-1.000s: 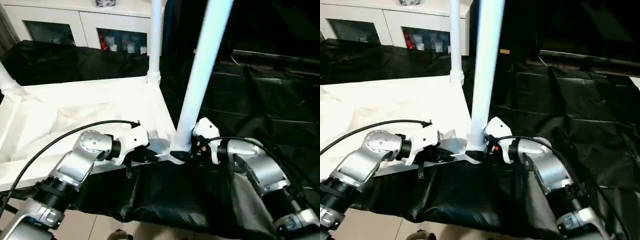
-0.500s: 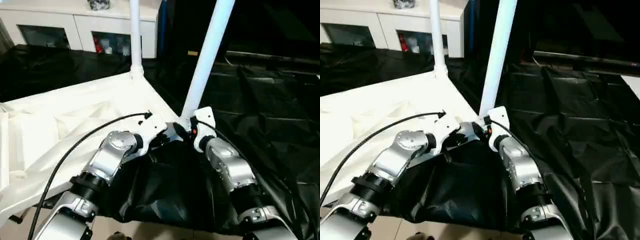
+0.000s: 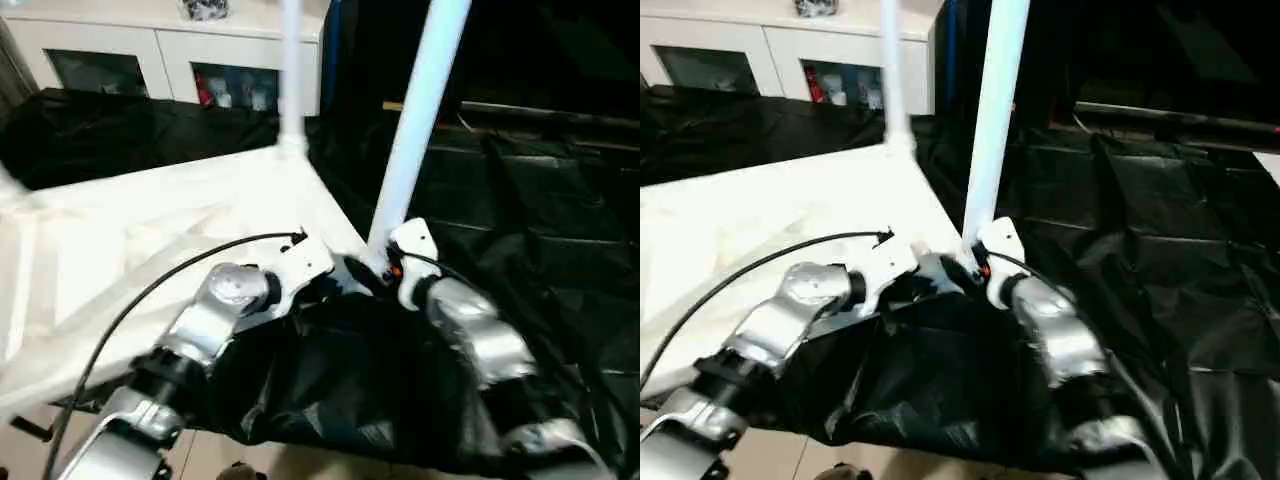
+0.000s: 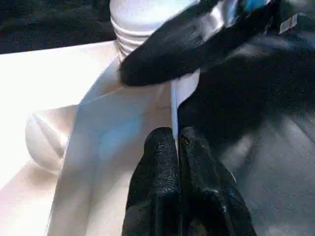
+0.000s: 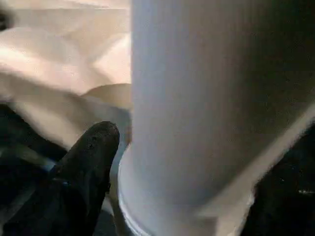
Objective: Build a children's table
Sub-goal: Insert table leg to table base, then rotate leg to tighten
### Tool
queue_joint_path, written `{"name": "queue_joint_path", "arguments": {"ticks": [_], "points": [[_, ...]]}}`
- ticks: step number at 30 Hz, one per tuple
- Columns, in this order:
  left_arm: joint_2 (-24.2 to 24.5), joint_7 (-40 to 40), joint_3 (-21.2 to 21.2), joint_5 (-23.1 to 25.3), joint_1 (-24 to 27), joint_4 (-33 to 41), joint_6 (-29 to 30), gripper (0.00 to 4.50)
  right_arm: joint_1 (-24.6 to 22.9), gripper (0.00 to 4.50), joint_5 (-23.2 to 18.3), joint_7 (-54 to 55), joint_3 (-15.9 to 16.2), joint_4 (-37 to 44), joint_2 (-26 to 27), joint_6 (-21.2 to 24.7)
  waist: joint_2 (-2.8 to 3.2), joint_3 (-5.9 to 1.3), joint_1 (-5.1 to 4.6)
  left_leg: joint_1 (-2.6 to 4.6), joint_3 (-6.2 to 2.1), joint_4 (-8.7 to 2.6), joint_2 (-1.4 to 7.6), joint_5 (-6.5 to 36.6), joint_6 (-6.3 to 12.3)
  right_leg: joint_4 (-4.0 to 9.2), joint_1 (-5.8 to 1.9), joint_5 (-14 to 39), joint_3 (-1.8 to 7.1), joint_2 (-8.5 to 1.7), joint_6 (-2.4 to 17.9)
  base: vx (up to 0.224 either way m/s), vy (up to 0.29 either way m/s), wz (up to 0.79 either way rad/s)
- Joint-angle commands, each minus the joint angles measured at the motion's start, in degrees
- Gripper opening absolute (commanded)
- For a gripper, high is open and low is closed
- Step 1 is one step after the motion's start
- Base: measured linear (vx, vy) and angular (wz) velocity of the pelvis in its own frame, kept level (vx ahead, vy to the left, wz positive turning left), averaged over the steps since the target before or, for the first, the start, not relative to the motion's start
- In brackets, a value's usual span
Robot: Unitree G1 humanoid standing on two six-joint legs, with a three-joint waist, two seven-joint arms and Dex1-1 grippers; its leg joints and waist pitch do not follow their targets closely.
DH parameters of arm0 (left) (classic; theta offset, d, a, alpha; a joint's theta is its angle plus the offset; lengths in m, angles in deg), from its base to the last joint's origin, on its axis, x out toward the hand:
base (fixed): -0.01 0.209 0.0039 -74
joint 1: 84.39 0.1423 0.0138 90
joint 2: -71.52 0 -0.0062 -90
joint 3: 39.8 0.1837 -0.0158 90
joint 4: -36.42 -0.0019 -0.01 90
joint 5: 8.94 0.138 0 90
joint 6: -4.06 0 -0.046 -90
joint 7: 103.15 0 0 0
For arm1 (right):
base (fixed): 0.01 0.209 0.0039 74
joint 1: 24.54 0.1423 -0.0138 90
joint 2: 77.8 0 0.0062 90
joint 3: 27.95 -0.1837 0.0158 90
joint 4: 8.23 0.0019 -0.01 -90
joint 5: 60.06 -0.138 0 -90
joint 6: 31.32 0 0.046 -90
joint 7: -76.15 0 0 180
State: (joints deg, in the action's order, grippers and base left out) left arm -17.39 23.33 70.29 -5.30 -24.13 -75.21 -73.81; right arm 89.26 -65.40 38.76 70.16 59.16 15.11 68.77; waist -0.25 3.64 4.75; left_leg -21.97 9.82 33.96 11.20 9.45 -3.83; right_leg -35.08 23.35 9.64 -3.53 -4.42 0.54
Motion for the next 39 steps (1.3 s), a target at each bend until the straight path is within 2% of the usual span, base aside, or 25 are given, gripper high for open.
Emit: {"name": "queue_joint_path", "arguments": {"ticks": [1, 5, 6, 9, 10, 11, 12, 15, 18, 23, 26, 28, 30, 34, 37, 38, 39], "points": [[-0.3, -4.1, 1.1, -3.1, 0.2, 2.9, -3.3, 0.00, -0.3, 3.71, -1.8, -5.5, 1.5, 3.4, -1.3, 0.4, -0.02, -4.24, -0.22, 1.05, -0.19, -4.02, 1.72, 14.3, 1.24, 4.51, -2.79, 14.7, 2.47, -3.31, 10.2, 0.000, 0.000, 0.00], [1.9, -9.1, 1.2, -4.8, 1.3, 4.6, -4.1, 0.00, -1.5, 3.71, -3.8, -13.3, 3.5, 6.5, -5.2, 1.3, 0.02, -4.12, 0.00, 1.03, -0.26, -4.07, 1.80, 15.3, 1.52, 4.71, -2.76, 17.3, 2.49, -3.42, 9.7, 0.000, 0.000, 0.00], [3.1, -11.1, 1.4, -5.1, 1.6, 5.2, -4.2, 0.00, -1.7, 3.71, -3.6, -15.5, 4.4, 7.4, -6.5, 0.8, -0.21, -4.07, -0.03, 1.09, -0.20, -4.08, 1.76, 15.7, 1.43, 4.88, -2.58, 18.2, 2.43, -3.37, 9.7, 0.000, 0.000, 0.00], [4.6, -13.5, 1.7, -5.5, 1.9, 6.0, -4.0, 0.00, -2.2, 3.46, -4.5, -19.0, 5.3, 9.1, -8.0, 2.0, -0.18, -4.07, 0.11, 1.13, -0.33, -4.18, 1.90, 15.7, 1.22, 4.73, -2.54, 19.2, 2.45, -3.43, 9.5, 0.000, 0.000, 0.00], [5.0, -14.2, 1.8, -5.7, 2.0, 6.3, -4.0, 0.00, -2.4, 3.31, -4.6, -20.3, 5.8, 9.7, -8.5, 2.2, -0.69, -4.04, 0.01, 1.19, -0.21, -4.13, 1.91, 15.6, 1.37, 4.79, -2.43, 19.0, 2.47, -3.37, 9.7, 0.000, 0.000, 0.00], [5.1, -14.3, 1.8, -5.7, 2.0, 6.3, -4.0, 0.00, -2.5, 3.31, -4.6, -20.4, 5.8, 9.8, -8.6, 2.2, -0.51, -4.05, 0.17, 1.19, -0.26, -4.13, 1.90, 15.4, 1.34, 4.66, -2.47, 18.9, 2.48, -3.44, 9.8, 0.000, 0.000, 0.00], [5.7, -15.2, 1.9, -5.8, 2.2, 6.6, -4.1, 0.00, -2.7, 3.08, -4.4, -22.1, 6.7, 10.4, -9.3, 2.2, -0.61, -4.05, 0.13, 1.17, -0.21, -4.14, 1.90, 15.2, 1.38, 4.70, -2.45, 18.8, 2.47, -3.41, 9.8, 0.000, 0.000, 0.00], [6.8, -16.4, 2.0, -5.6, 2.5, 7.0, -4.5, 0.00, -2.9, 2.93, -3.3, -23.5, 8.4, 10.6, -10.1, 1.7, -0.57, -4.03, 0.18, 1.07, -0.25, -4.14, 1.92, 14.8, 1.37, 4.60, -2.49, 18.9, 2.48, -3.49, 9.7, 0.000, 0.000, 0.00], [7.1, -16.4, 1.7, -5.6, 2.6, 6.9, -4.6, 0.00, -2.7, 2.74, -3.1, -23.5, 8.7, 10.3, -9.8, 1.7, -0.45, -4.09, 0.16, 1.11, -0.26, -4.13, 1.85, 14.8, 1.08, 4.64, -2.48, 19.1, 2.48, -3.48, 9.6, 0.000, 0.000, 0.00], [6.9, -15.2, 1.2, -5.1, 2.7, 6.0, -4.9, 0.00, -2.6, 2.69, -3.1, -23.3, 8.7, 10.2, -9.1, 2.2, -0.32, -4.10, 0.07, 1.13, -0.27, -4.13, 1.82, 15.4, 0.77, 4.71, -2.48, 19.1, 2.46, -3.41, 9.6, 0.000, 0.000, 0.00], [5.7, -12.5, 0.6, -4.4, 2.0, 4.9, -4.3, 0.00, -3.1, 2.68, -3.1, -21.1, 8.2, 9.8, -8.0, 2.8, -0.23, -4.09, 0.00, 1.14, -0.26, -4.13, 1.82, 15.7, 0.66, 4.70, -2.42, 18.8, 2.47, -3.38, 9.7, 0.000, 0.000, 0.00], [3.5, -7.9, -0.5, -3.6, 0.6, 2.9, -2.9, 0.00, -3.3, 2.68, -2.2, -14.6, 6.5, 8.2, -5.2, 3.3, -0.24, -3.92, -0.06, 1.27, -0.18, -4.12, 1.68, 16.4, 0.10, 4.95, -2.18, 20.3, 2.45, -3.27, 9.5, 0.000, 0.000, 0.00], [0.7, -2.6, -2.0, -3.2, -1.2, 0.7, -1.2, 0.00, -2.5, 2.67, -0.8, -6.1, 4.3, 5.1, -1.7, 4.2, -0.55, -3.92, -0.22, 1.32, -0.38, -4.19, 1.55, 17.3, -0.76, 5.35, -2.24, 24.3, 2.25, -3.49, 8.1, 0.000, 0.000, 0.00], [-3.4, 5.5, -3.0, -1.3, -4.4, -3.9, 0.5, 0.00, -0.9, 2.67, 0.4, 5.1, 1.5, -0.4, 4.0, 5.0, -0.40, -3.89, -0.53, 1.45, -0.65, -4.22, 1.40, 18.6, -1.61, 5.80, -2.02, 28.2, 2.01, -3.65, 6.6, 0.000, 0.000, 0.00], [-6.7, 10.5, -3.9, -1.1, -6.3, -6.8, 2.3, 0.00, 1.4, 2.67, 1.6, 12.7, 0.6, -4.9, 8.0, 4.9, -0.38, -3.91, -1.07, 1.34, -0.60, -4.27, 1.32, 18.7, -1.62, 5.86, -1.88, 26.9, 2.08, -3.54, 6.5, 0.000, 0.000, 0.00], [-7.7, 11.7, -4.2, -1.2, -6.9, -7.7, 2.6, 0.00, 2.4, 2.67, 1.9, 14.7, 0.4, -6.4, 9.2, 4.9, -0.21, -4.06, -1.09, 1.57, -0.68, -4.20, 1.30, 18.7, -1.60, 5.87, -1.84, 26.1, 2.07, -3.61, 6.9, 0.000, 0.000, 0.00], [-7.7, 11.7, -4.2, -1.2, -6.9, -7.7, 2.6, 0.00, 2.4, 2.67, 1.9, 14.7, 0.4, -6.4, 9.2, 4.9, -0.32, -4.03, -1.31, 1.38, -0.63, -4.22, 1.26, 18.7, -1.44, 5.81, -1.94, 25.4, 2.09, -3.49, 7.1, 0.000, 0.000, 0.00]]}}
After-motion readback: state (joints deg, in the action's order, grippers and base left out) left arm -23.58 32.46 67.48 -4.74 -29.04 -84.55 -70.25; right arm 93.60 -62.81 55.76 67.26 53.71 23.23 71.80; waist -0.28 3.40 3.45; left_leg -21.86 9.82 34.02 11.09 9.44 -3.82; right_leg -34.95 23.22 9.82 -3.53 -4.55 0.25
